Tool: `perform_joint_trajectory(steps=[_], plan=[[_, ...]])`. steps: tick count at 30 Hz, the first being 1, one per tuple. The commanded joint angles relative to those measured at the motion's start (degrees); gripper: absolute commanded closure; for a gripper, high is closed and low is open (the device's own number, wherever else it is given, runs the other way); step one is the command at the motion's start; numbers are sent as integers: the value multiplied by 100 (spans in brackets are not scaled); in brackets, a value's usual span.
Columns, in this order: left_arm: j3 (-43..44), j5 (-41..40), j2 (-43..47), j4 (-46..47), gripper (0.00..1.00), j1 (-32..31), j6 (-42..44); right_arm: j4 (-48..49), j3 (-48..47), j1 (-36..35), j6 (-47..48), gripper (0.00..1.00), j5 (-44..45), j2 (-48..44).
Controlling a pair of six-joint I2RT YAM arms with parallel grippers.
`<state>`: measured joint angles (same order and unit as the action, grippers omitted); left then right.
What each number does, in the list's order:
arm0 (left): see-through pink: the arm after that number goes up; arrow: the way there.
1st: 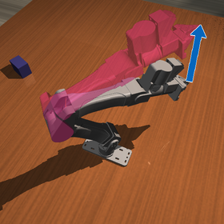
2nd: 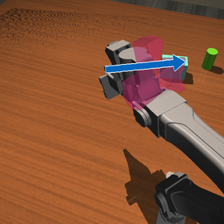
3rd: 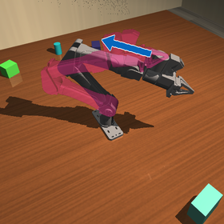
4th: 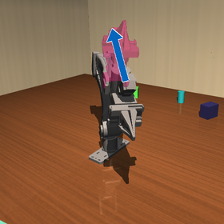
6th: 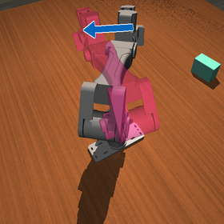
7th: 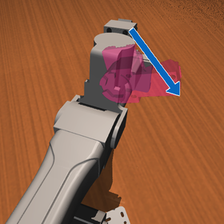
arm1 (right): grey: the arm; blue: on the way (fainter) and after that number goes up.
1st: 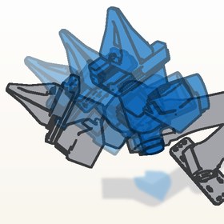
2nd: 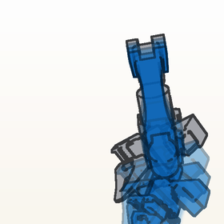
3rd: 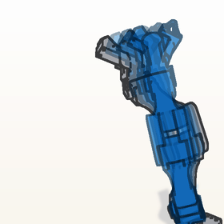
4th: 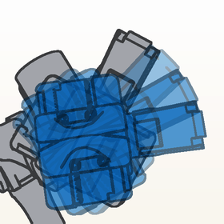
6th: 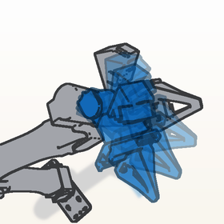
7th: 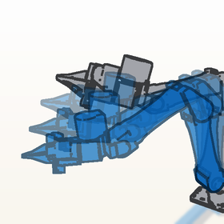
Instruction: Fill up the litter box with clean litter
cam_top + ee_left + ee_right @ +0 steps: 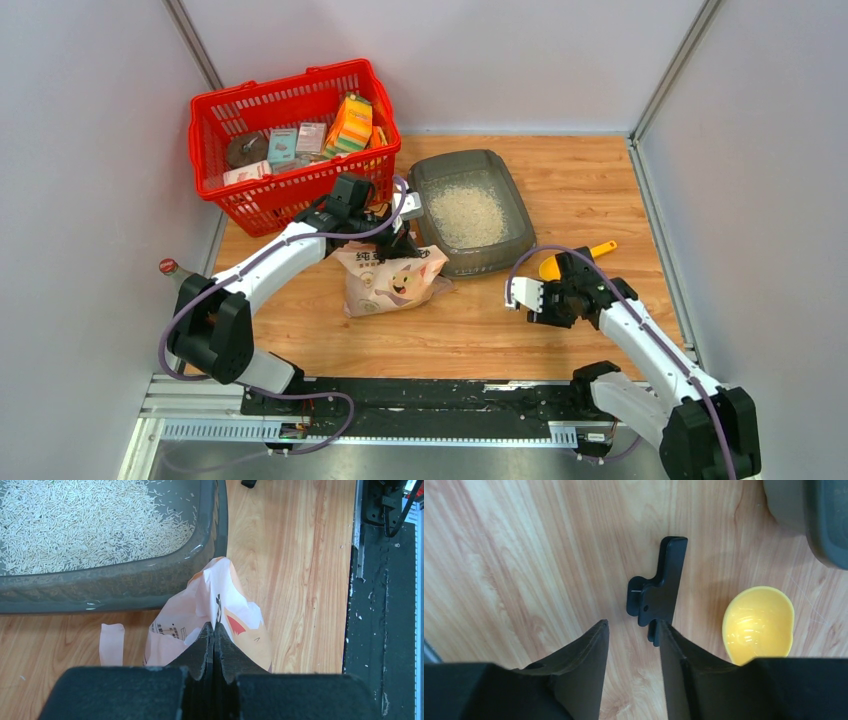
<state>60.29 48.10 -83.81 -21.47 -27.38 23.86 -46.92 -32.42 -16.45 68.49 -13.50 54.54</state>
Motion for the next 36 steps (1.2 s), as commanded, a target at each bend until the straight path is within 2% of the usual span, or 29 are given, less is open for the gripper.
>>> perform_joint_trajectory(steps=[1,6,11,14,17,18,20,22,24,25,26,29,32,35,36], plan=[[158,191,-48,469,100,-84,-83,657,175,-34,191,58,321,29],[158,200,-56,451,100,-84,-101,1070,272,-43,42,61,392,364],[220,218,-109,372,100,-84,-48,1210,438,-60,138,60,321,452],[264,227,-136,372,100,-84,-48,1360,509,-60,86,66,409,496],[264,218,-179,407,100,-84,-74,1492,518,-78,-45,83,462,461],[255,226,-188,407,100,-84,-83,1536,535,-69,-72,93,471,426],[246,235,-206,407,100,-84,-109,1475,492,-69,-107,98,444,259],[246,235,-180,399,100,-84,-83,1178,194,-69,-204,100,444,75],[246,235,-162,346,100,-84,-39,309,-200,-69,-571,100,444,-118],[246,235,-127,311,100,-84,-30,-60,-699,-60,-756,100,401,-206],[229,244,-109,311,100,-84,-30,-864,-1017,-69,-906,100,131,-364],[194,332,-74,328,100,-84,-13,-2089,-2038,-60,-1381,100,-782,-462],[202,367,-74,319,100,-84,57,-2480,-2768,-60,-1812,100,-1529,-252],[220,420,-127,372,100,-84,102,-2577,-3565,-60,-1997,100,-2399,415],[211,437,-170,407,100,-84,49,-2638,-3769,-69,-1989,100,-2629,965]])
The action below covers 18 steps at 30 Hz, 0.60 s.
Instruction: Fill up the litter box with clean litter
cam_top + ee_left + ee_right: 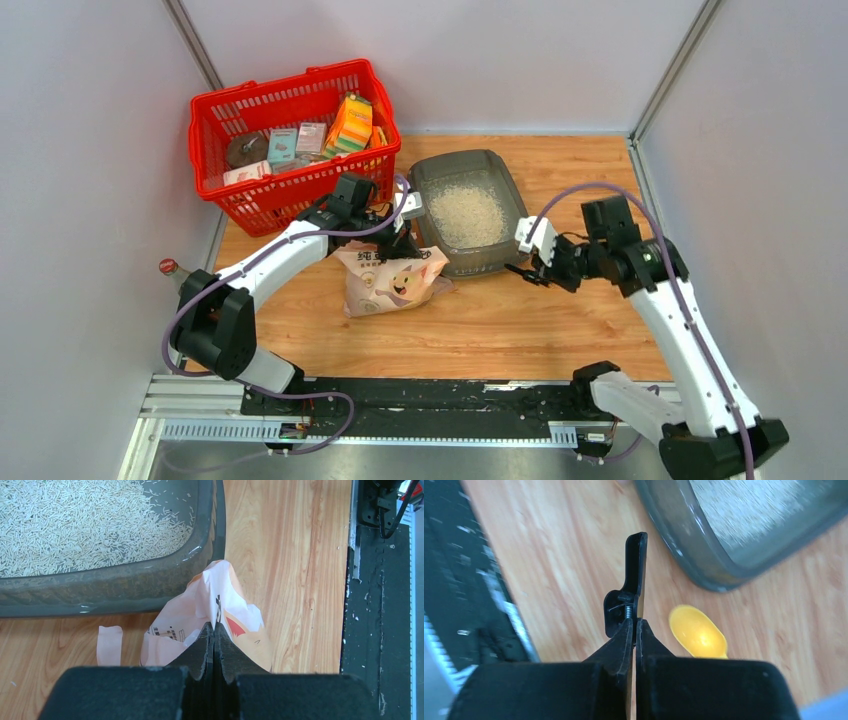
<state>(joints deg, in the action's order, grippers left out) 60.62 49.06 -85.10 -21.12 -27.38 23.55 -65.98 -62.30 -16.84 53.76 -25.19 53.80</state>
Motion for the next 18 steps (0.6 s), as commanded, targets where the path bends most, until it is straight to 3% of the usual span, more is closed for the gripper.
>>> perform_joint_trajectory(steps=[1,5,13,18], plan=[[187,341,-59,398,100,-84,27,-880,-975,-38,-515,100,-1680,1332],[257,490,-103,443,100,-84,-184,-971,-1846,-65,-611,100,-2656,2590],[204,816,-15,355,100,-84,-263,-565,-2926,-425,-1034,100,-3115,3865],[257,825,-15,100,100,-84,-106,-1688,-4033,-653,52,100,-3229,4972]])
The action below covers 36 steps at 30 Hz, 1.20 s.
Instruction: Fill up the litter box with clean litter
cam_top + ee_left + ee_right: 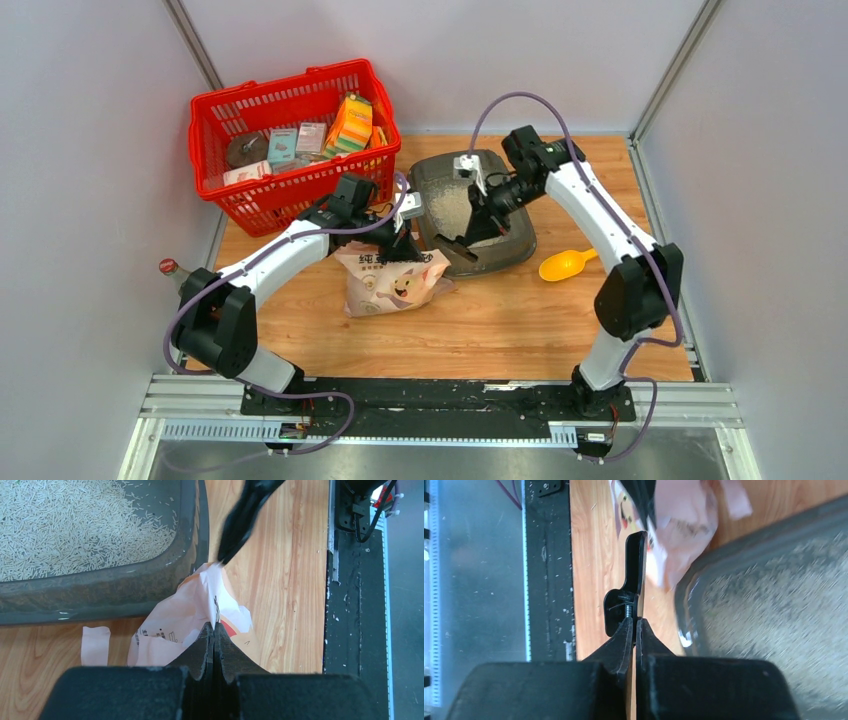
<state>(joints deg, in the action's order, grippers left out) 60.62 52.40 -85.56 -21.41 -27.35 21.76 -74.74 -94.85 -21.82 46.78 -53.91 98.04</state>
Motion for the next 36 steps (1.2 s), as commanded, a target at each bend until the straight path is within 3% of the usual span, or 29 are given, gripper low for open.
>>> perform_joint_trajectory(steps=[1,8,19,36], plan=[[292,490,22,59,100,-86,100,-1153,-937,-173,866,100,-366,680],[477,455,-101,-144,100,-86,232,-2000,-1562,-182,1552,100,-322,1270],[600,306,-163,-443,100,-86,452,-2062,-501,-129,1694,100,-32,348],[679,314,-216,-408,100,-86,496,-2062,-622,-296,1632,100,179,936]])
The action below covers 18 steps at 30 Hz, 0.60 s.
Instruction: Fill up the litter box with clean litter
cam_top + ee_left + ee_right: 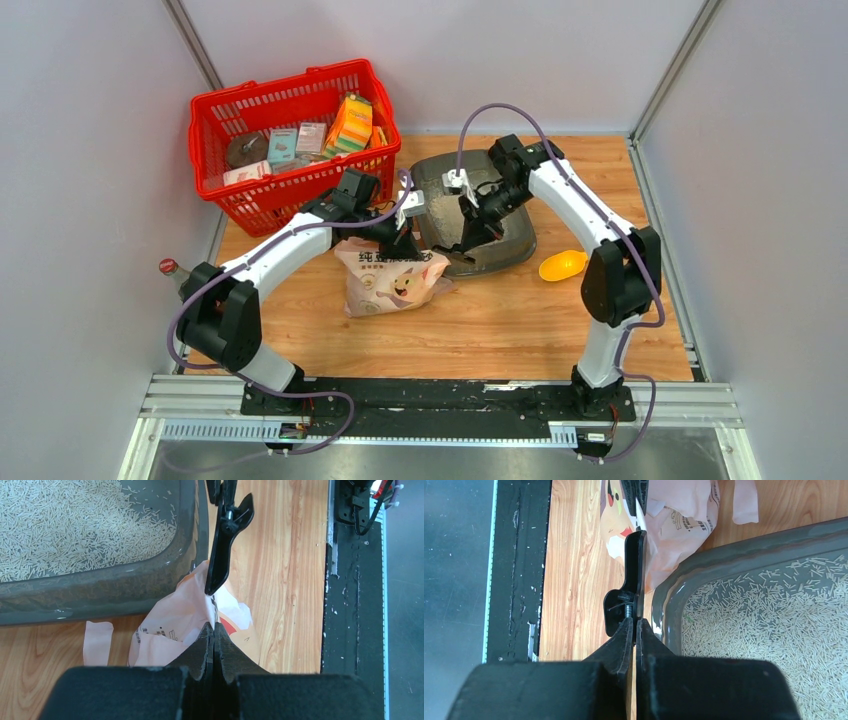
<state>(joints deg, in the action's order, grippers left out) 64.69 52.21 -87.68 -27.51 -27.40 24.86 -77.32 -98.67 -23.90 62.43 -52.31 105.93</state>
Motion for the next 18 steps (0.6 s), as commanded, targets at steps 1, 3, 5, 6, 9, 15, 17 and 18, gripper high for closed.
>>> perform_joint_trajectory(steps=[1,3,5,6,9,15,17,18], plan=[[273,325,5,184,100,-82,194,-1804,-266,-115,85,100,11,182],[281,325,5,176,100,-82,221,-1804,-310,-141,67,100,37,235],[290,352,14,140,99,-82,256,-1804,-398,-150,23,100,29,331],[290,369,14,140,98,-82,256,-1796,-442,-141,-20,100,28,367],[212,413,67,131,81,-82,361,-1778,-574,-150,-117,100,-16,499],[158,492,102,114,69,-82,458,-1734,-802,-220,-188,100,11,665],[167,545,84,123,69,-82,423,-1734,-829,-247,-205,100,2,701],[167,554,84,140,68,-82,423,-1734,-838,-264,-205,100,2,727]])
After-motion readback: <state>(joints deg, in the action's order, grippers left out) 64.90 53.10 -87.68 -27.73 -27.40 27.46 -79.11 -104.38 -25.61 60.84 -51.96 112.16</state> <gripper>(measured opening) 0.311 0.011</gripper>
